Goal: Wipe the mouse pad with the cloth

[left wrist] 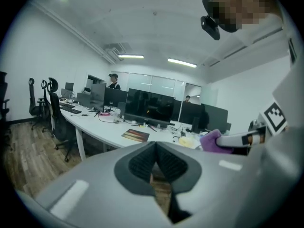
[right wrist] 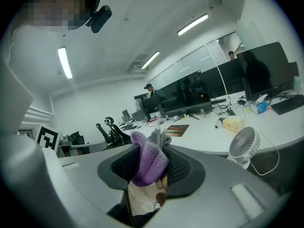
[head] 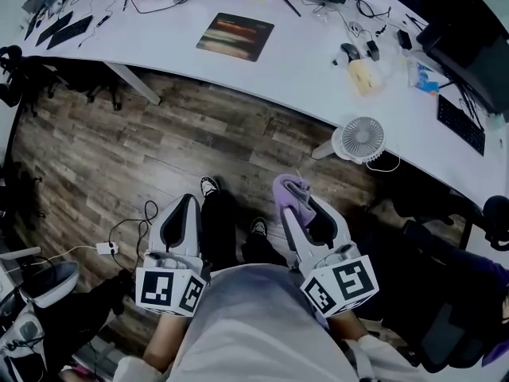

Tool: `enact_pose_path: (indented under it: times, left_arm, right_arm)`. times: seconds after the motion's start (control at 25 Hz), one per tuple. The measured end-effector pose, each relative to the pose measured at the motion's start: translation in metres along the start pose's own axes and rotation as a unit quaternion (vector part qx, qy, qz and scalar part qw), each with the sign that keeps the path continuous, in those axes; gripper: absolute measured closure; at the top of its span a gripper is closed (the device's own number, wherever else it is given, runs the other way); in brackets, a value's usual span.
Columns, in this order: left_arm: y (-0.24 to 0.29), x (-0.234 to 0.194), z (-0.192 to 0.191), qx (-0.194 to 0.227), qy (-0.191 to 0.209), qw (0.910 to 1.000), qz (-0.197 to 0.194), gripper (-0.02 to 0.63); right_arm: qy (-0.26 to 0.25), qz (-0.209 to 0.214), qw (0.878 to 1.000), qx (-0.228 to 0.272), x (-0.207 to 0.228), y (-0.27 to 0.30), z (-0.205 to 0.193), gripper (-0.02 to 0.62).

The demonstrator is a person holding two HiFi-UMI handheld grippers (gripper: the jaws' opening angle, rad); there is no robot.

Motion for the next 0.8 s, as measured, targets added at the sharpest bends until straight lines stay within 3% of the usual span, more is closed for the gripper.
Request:
enact_pose_path:
  times: [0.32,0.64,0.8]
  left_arm:
    - [0.049,-0.048,0.021,0.008,-0.009,0.9999,-0.011,0.606]
    - [0.100,-0.136,0.056,0.013,-0.027,0.9991,-0.030,0.606]
    - [0.125,-0.183,0.080,0.027,-0.037,0.9973,-0.058,0.606]
  right_arm:
    - [-0.010,-0.008,1.000,-0.007,-0.014,0.065,0.013,0.440]
    - [0.003,-0.023,1.000,-0.011,-0.052,0.160,0.025,0.442]
    - [0.011,-0.032,0.999,-0.008,-0.073,0.211,0.031,0.442]
Point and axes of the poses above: the fingertips, and each gripper's own axes: y forward along the fingers, x to its right, z out of its top, the point moved 7 cm from there along -y, backward along the fingers, and after that the axes turned 12 degrees about x, right-handed, at the moved point
